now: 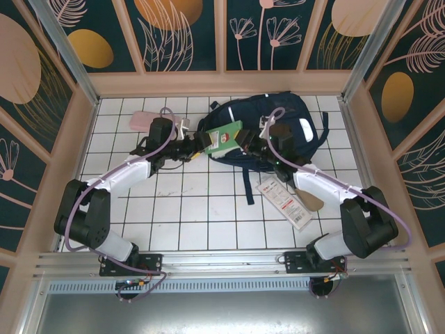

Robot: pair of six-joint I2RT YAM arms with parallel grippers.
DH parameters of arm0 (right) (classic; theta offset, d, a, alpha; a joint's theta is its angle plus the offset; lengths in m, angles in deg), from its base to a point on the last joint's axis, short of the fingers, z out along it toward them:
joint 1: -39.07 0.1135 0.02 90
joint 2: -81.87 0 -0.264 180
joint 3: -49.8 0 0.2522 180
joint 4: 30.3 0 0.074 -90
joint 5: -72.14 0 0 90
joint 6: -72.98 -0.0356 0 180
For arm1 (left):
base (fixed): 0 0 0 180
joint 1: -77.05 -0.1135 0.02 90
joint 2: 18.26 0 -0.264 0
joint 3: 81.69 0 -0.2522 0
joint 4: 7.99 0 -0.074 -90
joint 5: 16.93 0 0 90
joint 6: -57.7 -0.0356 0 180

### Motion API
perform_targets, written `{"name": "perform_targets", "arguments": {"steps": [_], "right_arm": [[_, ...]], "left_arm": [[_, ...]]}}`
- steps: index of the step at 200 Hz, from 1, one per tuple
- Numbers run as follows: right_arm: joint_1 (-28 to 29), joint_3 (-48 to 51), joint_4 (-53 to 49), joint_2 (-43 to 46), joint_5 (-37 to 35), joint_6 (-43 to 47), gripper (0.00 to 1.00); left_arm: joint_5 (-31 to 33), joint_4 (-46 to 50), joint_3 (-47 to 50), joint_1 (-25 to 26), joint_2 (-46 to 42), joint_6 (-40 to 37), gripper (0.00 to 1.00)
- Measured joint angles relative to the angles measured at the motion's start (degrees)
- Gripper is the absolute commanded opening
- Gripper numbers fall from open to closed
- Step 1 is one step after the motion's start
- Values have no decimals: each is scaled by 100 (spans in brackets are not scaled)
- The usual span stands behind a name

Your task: Pack the student bag

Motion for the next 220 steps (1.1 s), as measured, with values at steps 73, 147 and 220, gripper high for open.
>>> {"name": "perform_targets", "arguments": {"steps": [73, 147, 220], "right_arm": [[-216, -448, 367, -24, 363, -597, 0], [-282, -608, 297, -26, -4, -710, 0], [-153, -614, 656, -249, -741, -979, 0]], "left_arm": [[-417, -1434, 9, 0, 208, 1032, 88], [-299, -2227, 227, 0, 201, 1635, 85], [-33, -4393, 1032, 2, 164, 3624, 95]]}}
